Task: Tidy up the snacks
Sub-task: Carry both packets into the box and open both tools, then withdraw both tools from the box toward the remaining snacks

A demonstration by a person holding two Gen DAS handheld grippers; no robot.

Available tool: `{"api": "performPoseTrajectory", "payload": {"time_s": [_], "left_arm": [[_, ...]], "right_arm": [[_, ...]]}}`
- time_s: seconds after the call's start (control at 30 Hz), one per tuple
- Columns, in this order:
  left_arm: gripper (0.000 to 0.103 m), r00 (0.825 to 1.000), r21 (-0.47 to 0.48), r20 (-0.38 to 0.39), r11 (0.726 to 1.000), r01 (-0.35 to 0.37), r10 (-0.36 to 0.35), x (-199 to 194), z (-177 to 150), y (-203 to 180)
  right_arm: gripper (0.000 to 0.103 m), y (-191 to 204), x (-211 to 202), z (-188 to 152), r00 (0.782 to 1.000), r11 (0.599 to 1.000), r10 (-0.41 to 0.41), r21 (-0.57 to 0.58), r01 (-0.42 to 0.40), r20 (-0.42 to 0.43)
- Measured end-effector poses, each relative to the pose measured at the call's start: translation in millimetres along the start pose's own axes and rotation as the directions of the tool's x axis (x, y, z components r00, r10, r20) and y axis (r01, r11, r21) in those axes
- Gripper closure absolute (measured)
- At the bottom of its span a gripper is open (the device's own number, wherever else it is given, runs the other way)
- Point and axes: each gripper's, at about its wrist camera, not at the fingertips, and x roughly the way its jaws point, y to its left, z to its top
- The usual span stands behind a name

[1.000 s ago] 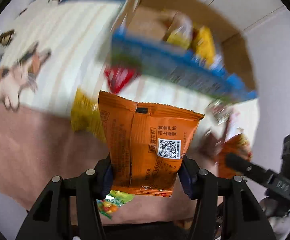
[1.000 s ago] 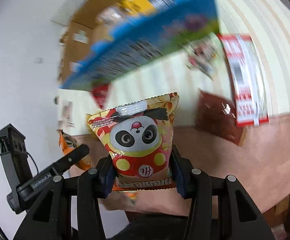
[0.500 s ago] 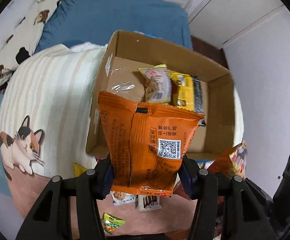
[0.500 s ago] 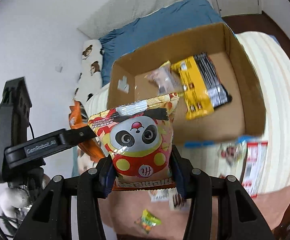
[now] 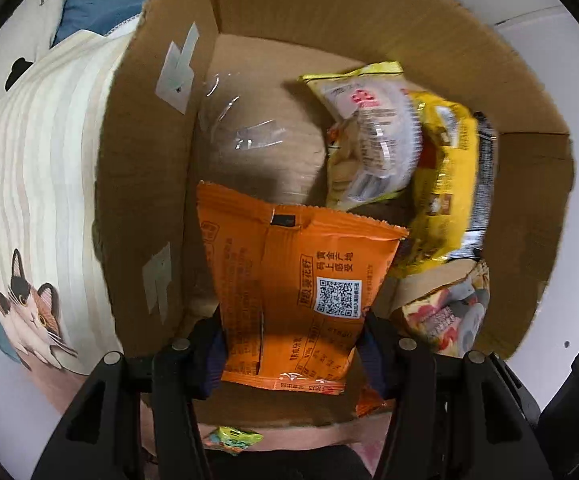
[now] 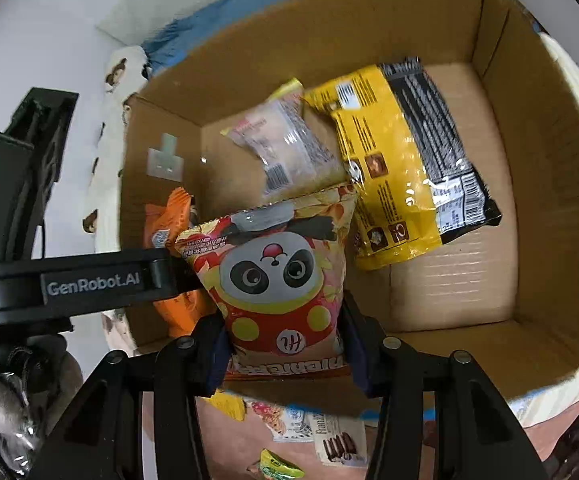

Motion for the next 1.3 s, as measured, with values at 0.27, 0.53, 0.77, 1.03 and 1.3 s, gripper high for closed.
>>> {"api": "performPoseTrajectory", "payload": {"time_s": [0.27,0.53,0.77,1.03,1.3], "left_arm": [[0.017,0.998,0.06,0.023,0.997,-0.055,0.054,14,1,-7],[0.017,0.998,0.052,0.047,0.997,-0.048,0.045,15,-9,0],[0.017,0.983,0.093,0.183,0.994,-0.054,0.036,-15,-29,-13],[0.016,0.932,0.13,0.359,0.987,-0.094,0.041,-42,-71,-15],[0.016,0.861,0.146,0.506,0.979,-0.142,0.05,-66,-114,-18]], "right_arm": [[0.008,-1,24,10,0.996,0.998,-0.046,-0.033,0.044,-0.078],[0.008,-7,11,14,0.995,0.993,-0.098,-0.062,0.096,-0.029],[0.008,-28,-23,-2,0.987,0.987,-0.144,-0.059,0.148,0.07],[0.008,-38,-65,-30,0.963,0.973,-0.195,-0.086,0.214,0.188],[0.008,-15,-88,-57,0.924,0.95,-0.228,-0.138,0.28,0.306]]}}
